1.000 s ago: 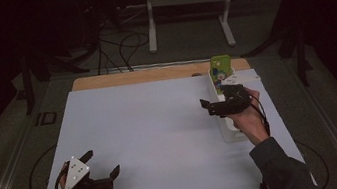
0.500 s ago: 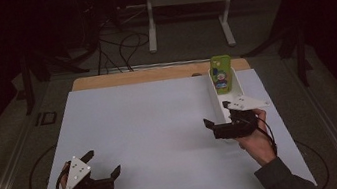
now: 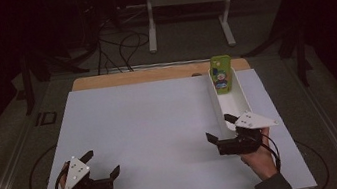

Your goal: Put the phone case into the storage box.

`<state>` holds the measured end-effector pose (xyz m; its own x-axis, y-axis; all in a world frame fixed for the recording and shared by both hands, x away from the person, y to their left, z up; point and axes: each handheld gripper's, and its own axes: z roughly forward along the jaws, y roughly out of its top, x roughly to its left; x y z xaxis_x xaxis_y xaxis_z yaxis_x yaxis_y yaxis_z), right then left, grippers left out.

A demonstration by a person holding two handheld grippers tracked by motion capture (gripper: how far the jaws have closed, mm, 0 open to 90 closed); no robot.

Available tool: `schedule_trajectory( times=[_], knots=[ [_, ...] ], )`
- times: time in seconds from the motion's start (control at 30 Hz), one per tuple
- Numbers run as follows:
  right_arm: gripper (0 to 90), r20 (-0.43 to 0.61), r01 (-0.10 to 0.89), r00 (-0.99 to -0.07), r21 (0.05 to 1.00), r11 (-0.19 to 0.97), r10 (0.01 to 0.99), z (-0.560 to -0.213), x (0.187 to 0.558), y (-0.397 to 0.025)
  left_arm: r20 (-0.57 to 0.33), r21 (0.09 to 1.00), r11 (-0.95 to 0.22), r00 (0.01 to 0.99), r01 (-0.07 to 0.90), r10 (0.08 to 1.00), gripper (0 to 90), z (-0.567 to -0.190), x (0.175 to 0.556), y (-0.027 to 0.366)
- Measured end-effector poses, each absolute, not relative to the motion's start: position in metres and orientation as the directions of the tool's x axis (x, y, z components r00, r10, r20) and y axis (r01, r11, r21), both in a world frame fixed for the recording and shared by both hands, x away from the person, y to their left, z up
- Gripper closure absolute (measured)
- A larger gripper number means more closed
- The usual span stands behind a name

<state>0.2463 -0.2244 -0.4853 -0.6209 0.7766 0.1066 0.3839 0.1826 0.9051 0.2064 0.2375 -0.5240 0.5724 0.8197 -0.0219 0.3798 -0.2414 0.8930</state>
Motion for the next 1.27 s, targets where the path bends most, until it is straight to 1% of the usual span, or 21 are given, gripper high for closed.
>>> schedule_trajectory(
  times=[0.4,0.63,0.7,0.97,1.27],
  knots=[
    [9.2,0.104,0.341,-0.626,0.928,0.152,0.773,-0.514,0.220,-0.237,-0.029,0.897,-0.236,0.582,0.375,0.813,0.0,-0.526,0.205,0.239],
    [10.2,0.083,0.315,-0.632,0.936,0.157,0.770,-0.521,0.211,-0.241,-0.041,0.901,-0.225,0.590,0.370,0.806,0.0,-0.527,0.205,0.241],
    [10.2,0.056,0.297,-0.631,0.939,0.174,0.774,-0.526,0.207,-0.243,-0.044,0.905,-0.221,0.597,0.363,0.801,0.0,-0.527,0.205,0.241],
    [10.9,0.035,0.273,-0.635,0.945,0.182,0.772,-0.533,0.201,-0.253,-0.044,0.910,-0.220,0.611,0.350,0.790,0.0,-0.528,0.205,0.240],
    [10.9,0.023,0.270,-0.654,0.941,0.205,0.756,-0.537,0.204,-0.249,-0.030,0.904,-0.238,0.610,0.354,0.792,0.0,-0.529,0.205,0.238]
  ],
)
